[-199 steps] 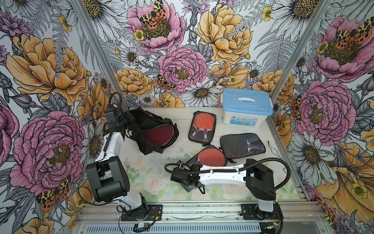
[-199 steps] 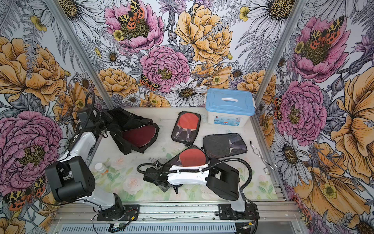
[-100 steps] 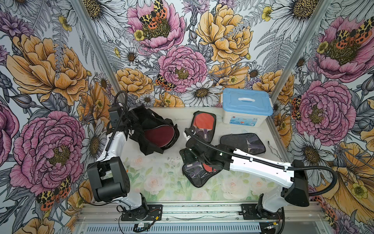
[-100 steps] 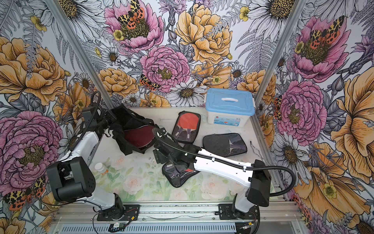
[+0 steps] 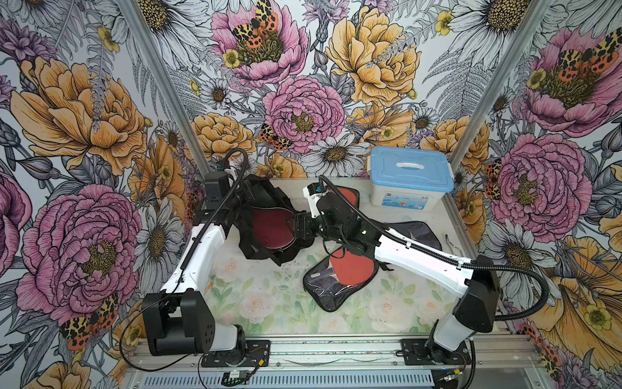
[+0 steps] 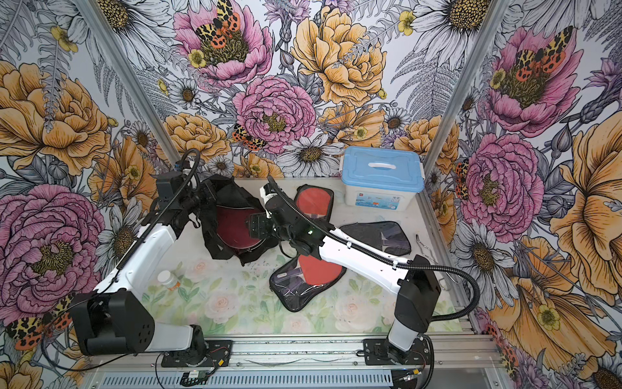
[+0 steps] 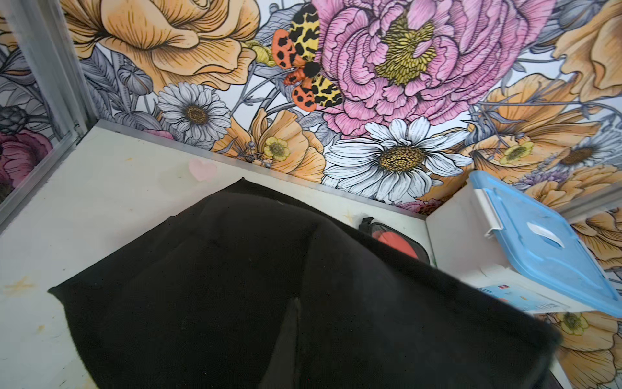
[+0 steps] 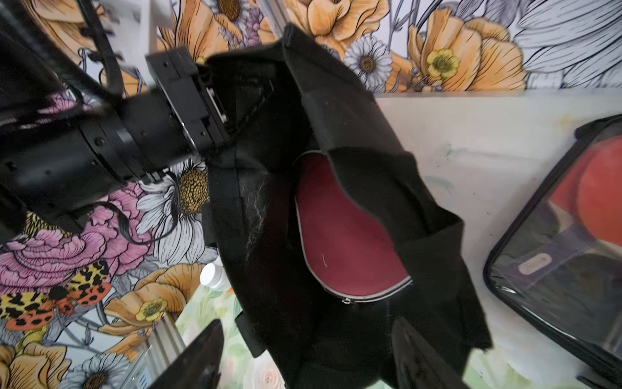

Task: Remove the ping pong set from the canvas bag
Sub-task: Place the ping pong set at the center of the board.

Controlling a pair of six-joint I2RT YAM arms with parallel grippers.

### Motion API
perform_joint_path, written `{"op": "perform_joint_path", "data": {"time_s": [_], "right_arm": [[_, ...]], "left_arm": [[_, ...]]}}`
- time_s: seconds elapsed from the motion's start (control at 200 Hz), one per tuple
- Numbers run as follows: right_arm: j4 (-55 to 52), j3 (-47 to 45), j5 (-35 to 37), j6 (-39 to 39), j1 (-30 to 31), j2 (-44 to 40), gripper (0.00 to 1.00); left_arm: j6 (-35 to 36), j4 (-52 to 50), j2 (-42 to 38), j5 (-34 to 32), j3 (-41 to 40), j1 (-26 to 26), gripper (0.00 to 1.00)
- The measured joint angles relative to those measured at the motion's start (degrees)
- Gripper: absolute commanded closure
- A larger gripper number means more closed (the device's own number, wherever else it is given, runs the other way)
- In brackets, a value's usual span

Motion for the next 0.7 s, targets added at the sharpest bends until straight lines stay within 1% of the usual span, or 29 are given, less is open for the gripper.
{"op": "perform_joint_path", "data": {"time_s": [0.125, 0.22, 0.42, 0.61, 0.701], "right_arm": [[0.50, -1.57, -3.08, -1.27, 0.00, 0.22, 0.23], [0.85, -4.70, -4.70, -2.60, 0.00, 0.17, 0.22], [0.57, -11.13, -6.12, -3.91, 0.00, 0.20, 0.22], [1.49, -12.11, -6.40, -4.26, 0.00, 0.81, 0.22], [2.47, -12.11, -6.38, -4.00, 0.00, 2.21, 0.20]], "left_arm": [[0.00, -1.22, -0.63, -0.94, -0.04, -0.83, 1.00], [0.09, -1.38, -1.62, -2.05, -0.81, -2.27, 1.00], [1.20, -0.76, -5.44, -5.05, -4.02, -6.05, 1.00], [1.33, 1.27, -6.86, -8.39, -7.72, -9.11, 1.00], [1.25, 1.88, -7.45, -10.01, -9.51, -10.23, 1.00]]}}
